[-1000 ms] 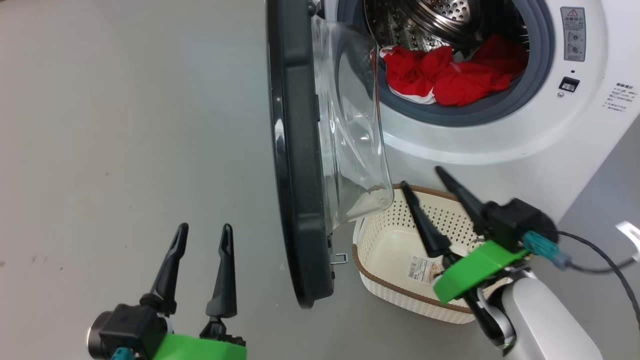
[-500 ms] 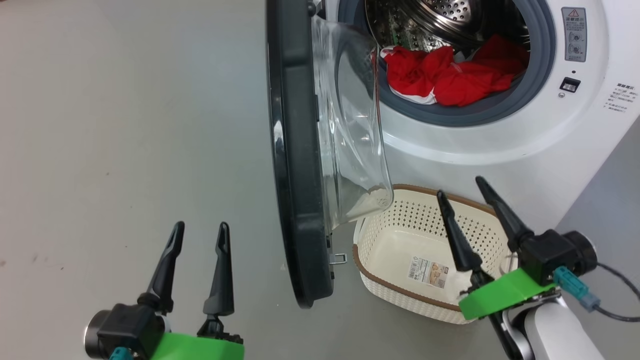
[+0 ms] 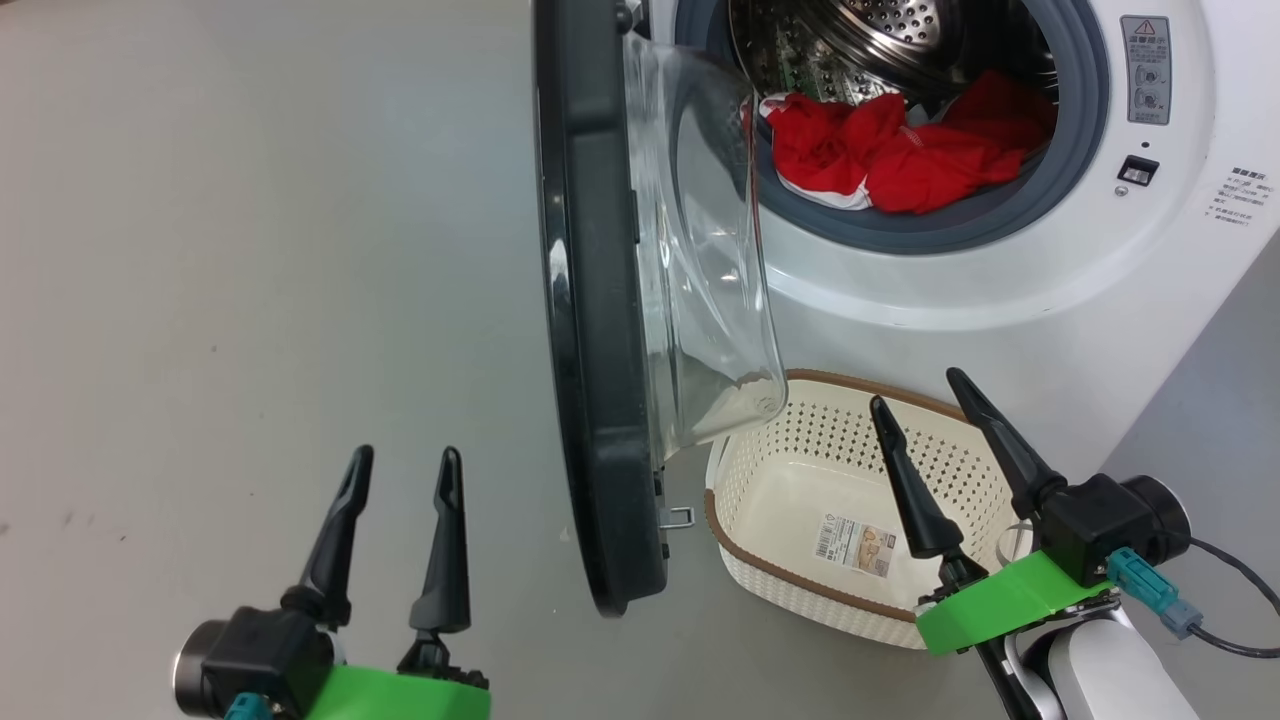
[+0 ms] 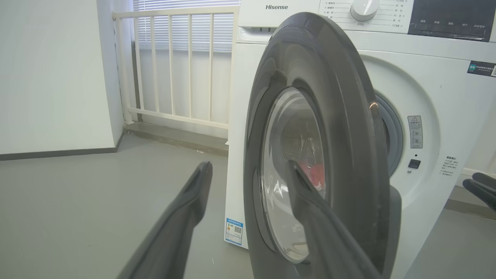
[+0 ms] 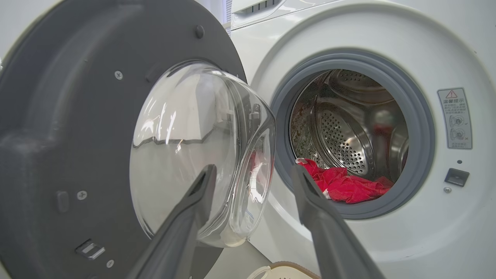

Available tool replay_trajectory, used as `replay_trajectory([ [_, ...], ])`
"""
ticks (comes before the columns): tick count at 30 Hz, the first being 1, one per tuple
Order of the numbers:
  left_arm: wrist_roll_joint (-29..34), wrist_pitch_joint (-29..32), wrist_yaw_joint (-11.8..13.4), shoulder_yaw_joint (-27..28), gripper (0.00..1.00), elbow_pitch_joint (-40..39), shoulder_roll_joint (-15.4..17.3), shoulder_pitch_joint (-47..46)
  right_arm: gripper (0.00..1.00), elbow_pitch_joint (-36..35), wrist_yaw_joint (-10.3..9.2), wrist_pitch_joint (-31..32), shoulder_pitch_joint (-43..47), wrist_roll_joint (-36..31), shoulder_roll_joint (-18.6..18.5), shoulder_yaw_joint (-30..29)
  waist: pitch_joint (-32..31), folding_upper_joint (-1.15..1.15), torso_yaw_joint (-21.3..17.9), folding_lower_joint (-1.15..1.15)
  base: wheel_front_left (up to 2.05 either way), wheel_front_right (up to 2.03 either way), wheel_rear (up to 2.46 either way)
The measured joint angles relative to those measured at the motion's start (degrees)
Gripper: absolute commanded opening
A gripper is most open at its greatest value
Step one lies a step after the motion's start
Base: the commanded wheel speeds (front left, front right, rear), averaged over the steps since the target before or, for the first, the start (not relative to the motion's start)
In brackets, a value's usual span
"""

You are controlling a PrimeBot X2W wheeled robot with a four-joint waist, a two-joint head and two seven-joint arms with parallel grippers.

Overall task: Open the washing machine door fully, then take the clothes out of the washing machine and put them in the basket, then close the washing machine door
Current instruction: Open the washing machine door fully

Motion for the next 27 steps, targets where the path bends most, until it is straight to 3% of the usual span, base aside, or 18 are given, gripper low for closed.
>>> replay_trajectory([
  [1, 0.34, 0.0, -0.33, 0.05, 0.49, 0.0, -0.02, 0.0, 1.0, -0.01, 0.0, 0.0, 0.0, 0.0, 0.0, -0.01, -0.01, 0.0, 0.0, 0.0, 0.0, 0.0, 0.0],
  [2, 0.7, 0.0, -0.57, 0.04, 0.16, -0.01, -0.04, -0.01, 1.0, -0.03, 0.0, 0.0, 0.01, 0.0, 0.0, -0.01, -0.01, 0.0, 0.0, 0.0, 0.0, 0.0, 0.0],
  [3, 0.93, 0.0, -0.89, 0.08, 0.0, -0.04, -0.09, -0.01, 1.0, -0.04, 0.0, 0.0, 0.01, 0.0, 0.0, -0.02, -0.01, 0.0, 0.0, 0.0, 0.0, 0.0, 0.0],
  [19, 5.97, 2.1, -1.96, -4.28, 0.0, -13.72, 0.12, -1.41, 1.0, -0.09, 0.0, 0.0, 0.18, 0.01, 0.01, -0.2, 0.15, 0.0, -0.01, 0.0, 0.0, 0.0, 0.0],
  [27, 5.8, 6.06, -6.15, -11.96, 0.0, -17.27, 0.08, -2.82, 1.0, -0.09, 0.0, 0.0, 0.19, 0.01, 0.01, -0.22, 0.14, 0.0, -0.12, 0.0, 0.0, 0.0, 0.0],
])
